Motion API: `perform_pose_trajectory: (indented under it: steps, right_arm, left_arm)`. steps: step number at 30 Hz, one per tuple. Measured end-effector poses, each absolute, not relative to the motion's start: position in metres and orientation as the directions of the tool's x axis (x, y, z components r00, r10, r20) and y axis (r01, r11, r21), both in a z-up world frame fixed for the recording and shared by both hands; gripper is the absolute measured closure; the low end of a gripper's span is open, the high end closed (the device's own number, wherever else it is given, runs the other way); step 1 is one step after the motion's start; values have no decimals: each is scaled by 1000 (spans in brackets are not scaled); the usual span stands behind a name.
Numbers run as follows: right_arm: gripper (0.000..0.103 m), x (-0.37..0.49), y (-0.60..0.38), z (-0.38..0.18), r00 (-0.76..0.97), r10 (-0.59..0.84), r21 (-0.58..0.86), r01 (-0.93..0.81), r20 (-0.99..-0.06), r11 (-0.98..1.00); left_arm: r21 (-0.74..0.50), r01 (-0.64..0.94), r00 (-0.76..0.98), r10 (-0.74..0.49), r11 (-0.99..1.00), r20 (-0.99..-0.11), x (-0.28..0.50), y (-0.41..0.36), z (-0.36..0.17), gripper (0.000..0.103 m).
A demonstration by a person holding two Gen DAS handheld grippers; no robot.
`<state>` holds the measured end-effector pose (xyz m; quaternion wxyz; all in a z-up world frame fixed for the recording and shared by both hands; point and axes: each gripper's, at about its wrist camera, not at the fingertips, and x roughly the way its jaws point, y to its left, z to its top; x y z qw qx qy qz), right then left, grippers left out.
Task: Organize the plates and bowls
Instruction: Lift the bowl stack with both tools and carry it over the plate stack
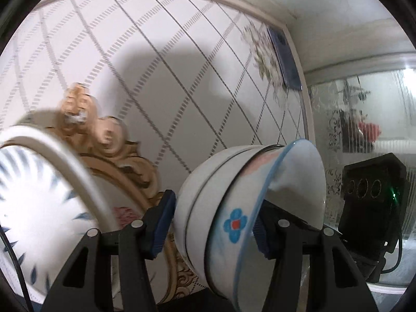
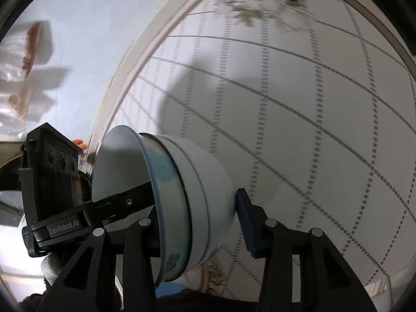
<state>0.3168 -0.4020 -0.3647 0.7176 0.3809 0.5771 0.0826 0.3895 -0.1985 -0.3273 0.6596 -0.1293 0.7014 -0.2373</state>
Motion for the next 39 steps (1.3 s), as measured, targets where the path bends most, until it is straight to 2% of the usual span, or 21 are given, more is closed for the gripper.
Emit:
perform_pose_trajectory:
  steps: [9,20,27,39]
  right_arm:
    - [57,346,-333,-332,251,636,680,166,-730,714]
    - [57,367,-225,-344,89,690,694,9,-718,720]
    - [57,374,-193,-361,37,673,673,-24,-739,740]
    - [57,382,-179,-374,24,631,630,-43,-775,776]
  left_arm:
    - [-460,14,26,-460,888,-887,387,-108,-294,50]
    - [-436,-177,94,-426,883,-900,364,-13,-309,50]
    - [-441,-223,96,-431,869,-897,362,3,-328,50]
    - [-414,-200,76,-407,888,-910,363,-3,-336,50]
